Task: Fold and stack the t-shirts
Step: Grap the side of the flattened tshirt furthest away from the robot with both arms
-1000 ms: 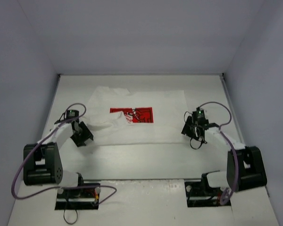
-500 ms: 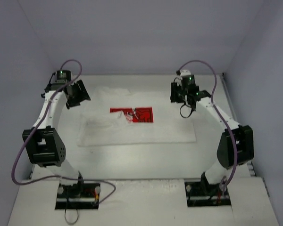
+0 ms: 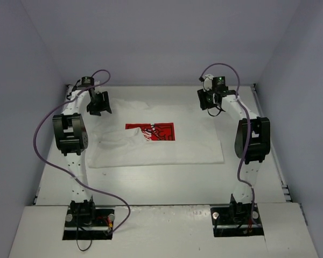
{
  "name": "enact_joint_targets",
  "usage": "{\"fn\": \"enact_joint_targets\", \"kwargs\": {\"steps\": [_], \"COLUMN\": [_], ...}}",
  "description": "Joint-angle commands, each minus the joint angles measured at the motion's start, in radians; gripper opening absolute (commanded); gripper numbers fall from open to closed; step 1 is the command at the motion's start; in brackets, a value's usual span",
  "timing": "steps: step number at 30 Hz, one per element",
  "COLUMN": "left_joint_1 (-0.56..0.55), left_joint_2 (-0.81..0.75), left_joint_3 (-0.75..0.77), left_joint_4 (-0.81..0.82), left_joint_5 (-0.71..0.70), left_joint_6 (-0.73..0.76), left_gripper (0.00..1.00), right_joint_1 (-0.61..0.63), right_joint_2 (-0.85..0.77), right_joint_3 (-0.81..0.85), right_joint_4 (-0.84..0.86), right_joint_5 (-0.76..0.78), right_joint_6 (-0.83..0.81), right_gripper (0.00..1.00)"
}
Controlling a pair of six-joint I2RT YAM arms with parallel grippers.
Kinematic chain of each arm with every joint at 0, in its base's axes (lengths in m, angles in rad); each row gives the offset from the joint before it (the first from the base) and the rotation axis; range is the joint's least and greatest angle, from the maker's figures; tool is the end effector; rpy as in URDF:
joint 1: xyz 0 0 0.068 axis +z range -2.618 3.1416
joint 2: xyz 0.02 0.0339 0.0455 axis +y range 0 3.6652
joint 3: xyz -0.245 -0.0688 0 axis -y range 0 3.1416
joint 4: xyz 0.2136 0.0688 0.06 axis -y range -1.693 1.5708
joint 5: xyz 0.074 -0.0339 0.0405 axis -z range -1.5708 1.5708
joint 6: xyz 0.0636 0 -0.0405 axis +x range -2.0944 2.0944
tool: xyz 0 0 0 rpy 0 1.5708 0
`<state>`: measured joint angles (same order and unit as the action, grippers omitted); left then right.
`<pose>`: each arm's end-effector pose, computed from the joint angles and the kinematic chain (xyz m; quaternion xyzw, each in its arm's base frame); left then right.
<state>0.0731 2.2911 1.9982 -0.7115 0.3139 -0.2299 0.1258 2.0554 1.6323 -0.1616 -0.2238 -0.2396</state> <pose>0.4758 0.0152 0.1799 -0.1000 0.9441 -0.1712 0.2634 0.4615 0.0726 0.2222 -0.2110 0.8512 0.0715 0.4752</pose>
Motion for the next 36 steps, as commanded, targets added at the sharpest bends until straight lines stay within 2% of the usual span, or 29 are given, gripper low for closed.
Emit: {"fn": "enact_joint_targets", "kwargs": {"steps": [1,9,14,19,27,30,36], "left_joint_1": [-0.004,-0.005,-0.004,-0.004,0.008,0.007,0.011], "left_joint_2": [-0.021,0.061,0.109,0.117,0.120,0.165,0.171], "left_joint_3": [0.105,0.154,0.201,0.212,0.149,0.187,0.166], "left_joint_4": [0.006,0.009,0.028,0.075,0.262,0.261,0.225], "left_joint_5": [-0.029,-0.048,-0.001,0.050,0.115,0.169,0.196], "left_joint_6": [0.055,0.107,0.106,0.098,0.078,0.080,0.113], "left_gripper": [0.56,0.56,0.56,0.56,0.56,0.56,0.54], "right_joint_1": [-0.032,-0.061,-0.069,-0.081,-0.106,-0.115,-0.121], "right_joint_2": [0.016,0.151,0.216,0.215,0.199,0.214,0.247], "right_joint_3": [0.093,0.149,0.203,0.220,0.273,0.295,0.325], "right_joint_4": [0.024,0.023,0.025,0.024,0.024,0.024,0.022], "right_joint_5": [-0.034,-0.065,-0.049,-0.041,-0.080,-0.095,-0.143], "right_joint_6": [-0.077,-0.101,-0.101,-0.109,-0.121,-0.120,-0.122], "right_gripper": [0.42,0.45,0.47,0.48,0.49,0.49,0.50]}}
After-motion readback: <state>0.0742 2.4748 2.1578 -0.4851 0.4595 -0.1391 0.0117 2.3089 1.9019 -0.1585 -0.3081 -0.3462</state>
